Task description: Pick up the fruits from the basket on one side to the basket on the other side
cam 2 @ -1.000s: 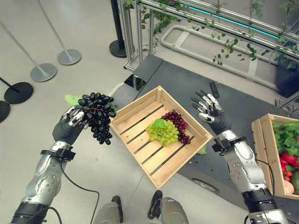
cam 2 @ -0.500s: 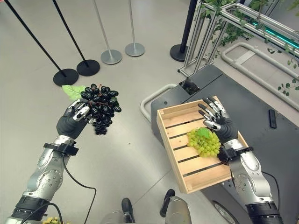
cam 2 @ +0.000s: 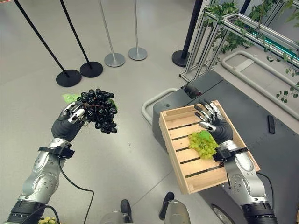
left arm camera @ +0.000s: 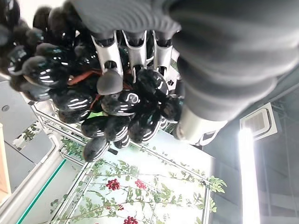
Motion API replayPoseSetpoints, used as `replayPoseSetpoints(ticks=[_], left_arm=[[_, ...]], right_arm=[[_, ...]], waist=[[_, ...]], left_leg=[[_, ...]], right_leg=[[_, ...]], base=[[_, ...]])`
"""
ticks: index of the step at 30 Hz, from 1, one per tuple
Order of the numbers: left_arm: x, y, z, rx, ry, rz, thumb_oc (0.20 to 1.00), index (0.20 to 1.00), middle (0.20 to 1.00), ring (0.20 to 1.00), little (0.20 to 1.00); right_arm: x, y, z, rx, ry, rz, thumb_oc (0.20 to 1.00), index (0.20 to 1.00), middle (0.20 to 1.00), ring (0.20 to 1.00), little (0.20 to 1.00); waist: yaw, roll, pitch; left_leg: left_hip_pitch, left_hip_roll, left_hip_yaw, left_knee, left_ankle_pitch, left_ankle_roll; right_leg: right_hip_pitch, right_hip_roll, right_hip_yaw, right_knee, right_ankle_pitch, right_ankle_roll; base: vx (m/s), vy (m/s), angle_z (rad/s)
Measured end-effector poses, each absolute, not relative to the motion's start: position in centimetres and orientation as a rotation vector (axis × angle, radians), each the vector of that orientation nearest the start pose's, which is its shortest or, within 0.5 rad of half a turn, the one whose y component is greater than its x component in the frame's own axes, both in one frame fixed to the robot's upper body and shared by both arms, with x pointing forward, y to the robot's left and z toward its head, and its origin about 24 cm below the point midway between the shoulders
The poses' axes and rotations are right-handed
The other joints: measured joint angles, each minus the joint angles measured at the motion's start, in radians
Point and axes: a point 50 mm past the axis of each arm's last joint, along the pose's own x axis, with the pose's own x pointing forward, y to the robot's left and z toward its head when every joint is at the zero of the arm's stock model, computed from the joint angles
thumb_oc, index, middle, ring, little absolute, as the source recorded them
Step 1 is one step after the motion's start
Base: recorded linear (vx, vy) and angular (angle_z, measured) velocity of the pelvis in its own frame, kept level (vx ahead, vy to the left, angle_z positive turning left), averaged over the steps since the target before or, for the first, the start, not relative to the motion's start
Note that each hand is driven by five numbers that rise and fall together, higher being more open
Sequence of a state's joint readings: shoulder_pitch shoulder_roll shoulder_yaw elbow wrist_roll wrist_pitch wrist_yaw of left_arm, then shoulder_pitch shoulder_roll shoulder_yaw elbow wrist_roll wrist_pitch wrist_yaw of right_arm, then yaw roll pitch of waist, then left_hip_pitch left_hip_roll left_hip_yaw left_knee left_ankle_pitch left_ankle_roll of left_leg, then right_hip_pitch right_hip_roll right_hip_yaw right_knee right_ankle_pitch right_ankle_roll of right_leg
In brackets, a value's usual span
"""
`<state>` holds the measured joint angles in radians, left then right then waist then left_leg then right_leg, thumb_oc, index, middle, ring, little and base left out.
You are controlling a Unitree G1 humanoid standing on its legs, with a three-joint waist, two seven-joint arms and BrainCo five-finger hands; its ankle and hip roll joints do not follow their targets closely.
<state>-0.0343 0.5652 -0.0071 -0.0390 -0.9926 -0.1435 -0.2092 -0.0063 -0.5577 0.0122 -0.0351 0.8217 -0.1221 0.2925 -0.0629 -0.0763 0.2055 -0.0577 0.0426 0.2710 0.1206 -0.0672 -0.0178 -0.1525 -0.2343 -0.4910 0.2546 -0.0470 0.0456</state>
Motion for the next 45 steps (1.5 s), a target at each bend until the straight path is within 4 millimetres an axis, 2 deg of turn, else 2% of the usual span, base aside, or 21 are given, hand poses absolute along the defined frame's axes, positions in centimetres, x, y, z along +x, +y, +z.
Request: replayPoseSetpoints(ticks=[7,13,15,17,18,19,20,22,23,24,25,27,28,30,32,33,34,35,36,39,45], left_arm=[[25.7,24.0,10.8,-0.406,-0.241,-0.216,0.2,0.2,0.2,0.2,0.2],[25.7,24.0,11.1,-0.369,-0.25,-0.22,0.2,0.2,0.2,0.2,0.2],[25.6,24.0,11.1,-0.362,-0.248,-0.218,0.2,0.2,0.2,0.2,0.2],[25.6,24.0,11.1,-0.361,-0.248,-0.22,0.2,0.2,0.2,0.2,0.2],[25.6,24.1,11.2,-0.361,-0.257,-0.219,0.2,0.2,0.2,0.2,0.2],[25.6,24.1,11.2,-0.361,-0.257,-0.219,0.2,0.2,0.2,0.2,0.2],[25.6,24.6,11.5,-0.352,-0.272,-0.203,0.2,0.2,0.2,0.2,0.2],[25.6,24.4,11.4,-0.366,-0.277,-0.201,0.2,0.2,0.2,0.2,0.2],[25.6,24.2,11.4,-0.348,-0.273,-0.212,0.2,0.2,0.2,0.2,0.2],[25.7,24.1,11.3,-0.344,-0.272,-0.215,0.2,0.2,0.2,0.2,0.2],[26.0,23.7,11.3,-0.344,-0.271,-0.229,0.2,0.2,0.2,0.2,0.2],[26.0,23.4,11.3,-0.342,-0.269,-0.247,0.2,0.2,0.2,0.2,0.2],[26.0,23.2,11.2,-0.344,-0.264,-0.252,0.2,0.2,0.2,0.2,0.2],[26.0,23.0,11.0,-0.347,-0.259,-0.26,0.2,0.2,0.2,0.2,0.2],[25.9,23.0,10.9,-0.347,-0.259,-0.257,0.2,0.2,0.2,0.2,0.2],[25.8,22.9,10.8,-0.356,-0.272,-0.249,0.2,0.2,0.2,0.2,0.2],[25.7,23.0,10.8,-0.357,-0.275,-0.241,0.2,0.2,0.2,0.2,0.2],[25.7,22.9,10.8,-0.359,-0.28,-0.239,0.2,0.2,0.2,0.2,0.2],[25.7,23.0,10.8,-0.357,-0.279,-0.237,0.2,0.2,0.2,0.2,0.2],[25.7,22.9,10.8,-0.359,-0.28,-0.234,0.2,0.2,0.2,0.2,0.2],[25.8,22.6,10.6,-0.371,-0.283,-0.233,0.2,0.2,0.2,0.2,0.2]], right_arm=[[25.2,-23.2,9.6,0.229,-0.18,0.291,1.0,1.0,1.0,1.0,1.0],[25.1,-23.3,9.5,0.215,-0.175,0.286,1.0,1.0,1.0,1.0,1.0],[24.9,-23.3,9.1,0.203,-0.159,0.281,1.0,1.0,1.0,1.0,1.0],[24.8,-23.4,9.0,0.2,-0.152,0.279,1.0,1.0,1.0,1.0,1.0],[24.4,-23.5,8.5,0.194,-0.133,0.276,1.0,1.0,1.0,1.0,1.0],[24.4,-23.5,8.5,0.194,-0.133,0.276,1.0,1.0,1.0,1.0,1.0],[24.3,-23.6,8.4,0.183,-0.128,0.275,1.0,1.0,1.0,1.0,1.0],[24.2,-23.8,8.4,0.176,-0.123,0.274,1.0,1.0,1.0,1.0,1.0],[23.9,-23.9,8.1,0.178,-0.11,0.269,1.0,1.0,1.0,1.0,1.0],[23.7,-24.0,7.9,0.178,-0.105,0.265,1.0,1.0,1.0,1.0,1.0],[23.2,-24.3,7.5,0.181,-0.089,0.251,1.0,1.0,1.0,1.0,1.0],[22.8,-24.7,7.3,0.18,-0.083,0.236,1.0,1.0,1.0,1.0,1.0],[22.8,-25.0,7.4,0.177,-0.087,0.225,1.0,1.0,1.0,1.0,1.0],[22.7,-25.2,7.4,0.174,-0.086,0.223,1.0,1.0,1.0,1.0,1.0],[22.8,-25.2,7.1,0.176,-0.074,0.223,1.0,1.0,1.0,1.0,1.0],[23.0,-25.2,7.0,0.177,-0.072,0.218,1.0,1.0,1.0,1.0,1.0],[23.5,-25.0,7.2,0.179,-0.082,0.224,1.0,1.0,1.0,1.0,1.0],[24.3,-24.7,7.9,0.177,-0.111,0.239,1.0,1.0,1.0,1.0,1.0],[24.9,-24.5,8.6,0.174,-0.14,0.246,1.0,1.0,1.0,1.0,1.0],[25.7,-24.5,9.8,0.17,-0.194,0.242,1.0,1.0,1.0,1.0,1.0],[25.0,-25.0,9.0,0.177,-0.172,0.211,1.0,1.0,1.0,1.0,1.0]], waist=[[0.002,0.0,-0.001],[0.016,0.008,0.003],[0.017,0.018,0.008],[0.013,0.032,0.015],[0.004,0.054,0.019],[0.004,0.054,0.019],[0.016,0.066,0.017],[0.023,0.079,0.022],[0.001,0.088,0.028],[-0.013,0.088,0.027],[-0.06,0.075,0.021],[-0.083,0.046,0.008],[-0.086,0.036,0.003],[-0.091,0.027,-0.003],[-0.078,0.005,-0.017],[-0.066,-0.009,-0.03],[-0.038,-0.005,-0.031],[0.0,-0.001,-0.033],[0.021,0.004,-0.034],[0.028,0.004,-0.035],[0.01,0.015,-0.038]], left_leg=[[-0.042,-0.029,-0.026,0.056,-0.025,0.025],[-0.076,-0.07,-0.083,0.113,-0.067,0.073],[-0.058,-0.096,-0.12,0.125,-0.072,0.098],[-0.052,-0.109,-0.165,0.137,-0.076,0.114],[-0.039,-0.105,-0.205,0.126,-0.065,0.134],[-0.039,-0.105,-0.205,0.126,-0.065,0.134],[-0.041,-0.105,-0.215,0.096,-0.039,0.141],[-0.042,-0.125,-0.3,0.093,-0.035,0.15],[-0.044,-0.13,-0.379,0.097,-0.032,0.149],[-0.044,-0.136,-0.42,0.095,-0.027,0.142],[-0.043,-0.155,-0.496,0.092,-0.01,0.128],[-0.038,-0.187,-0.546,0.078,-0.007,0.126],[-0.04,-0.199,-0.553,0.087,-0.01,0.123],[-0.028,-0.211,-0.54,0.082,-0.034,0.108],[-0.017,-0.213,-0.542,0.062,-0.039,0.103],[-0.015,-0.219,-0.534,0.069,-0.068,0.073],[-0.021,-0.2,-0.533,0.073,-0.077,0.061],[-0.03,-0.176,-0.548,0.079,-0.097,0.048],[-0.032,-0.148,-0.577,0.073,-0.105,0.032],[-0.028,-0.111,-0.627,0.066,-0.116,0.007],[-0.043,-0.09,-0.723,0.056,-0.102,-0.032]], right_leg=[[0.008,-0.03,-0.013,-0.007,0.022,0.019],[0.014,-0.098,-0.023,0.062,0.035,0.037],[0.01,-0.14,0.022,0.165,0.05,0.046],[-0.01,-0.145,0.104,0.237,0.063,0.034],[-0.045,-0.078,0.225,0.264,0.009,0.067],[-0.045,-0.078,0.225,0.264,0.009,0.067],[-0.101,-0.002,0.286,0.262,-0.028,0.063],[-0.145,0.096,0.346,0.232,-0.066,0.055],[-0.173,0.176,0.362,0.174,-0.073,0.048],[-0.188,0.222,0.396,0.158,-0.072,0.049],[-0.204,0.273,0.506,0.102,-0.063,0.06],[-0.244,0.271,0.553,0.079,-0.044,0.048],[-0.263,0.283,0.609,0.062,-0.016,0.053],[-0.262,0.263,0.645,0.034,0.056,0.051],[-0.215,0.228,0.642,0.013,0.088,0.049],[-0.172,0.231,0.617,-0.036,0.112,-0.026],[-0.169,0.245,0.618,-0.051,0.117,-0.027],[-0.161,0.27,0.612,-0.085,0.133,-0.058],[-0.148,0.286,0.584,-0.113,0.134,-0.063],[-0.121,0.306,0.521,-0.134,0.118,-0.084],[-0.088,0.296,0.374,-0.158,0.091,-0.114]], base=[[0.01,0.157,0.12],[0.06,0.173,0.33],[0.07,0.173,0.62],[0.05,0.082,0.68],[0.04,0.037,0.61],[0.14,0.004,0.71],[0.17,-0.009,0.42],[0.14,-0.047,0.71],[0.11,-0.084,1.1],[0.11,-0.092,1.89],[0.09,-0.112,1.72],[0.04,-0.081,1.49],[0.03,-0.106,1.07],[0.02,-0.239,1.35],[0.03,-0.194,1.08],[0.05,-0.161,0.53],[0.1,-0.283,0.16],[0.08,-0.187,0.0],[0.08,-0.188,0.19],[0.05,-0.172,0.46],[0.04,-0.182,0.8]])
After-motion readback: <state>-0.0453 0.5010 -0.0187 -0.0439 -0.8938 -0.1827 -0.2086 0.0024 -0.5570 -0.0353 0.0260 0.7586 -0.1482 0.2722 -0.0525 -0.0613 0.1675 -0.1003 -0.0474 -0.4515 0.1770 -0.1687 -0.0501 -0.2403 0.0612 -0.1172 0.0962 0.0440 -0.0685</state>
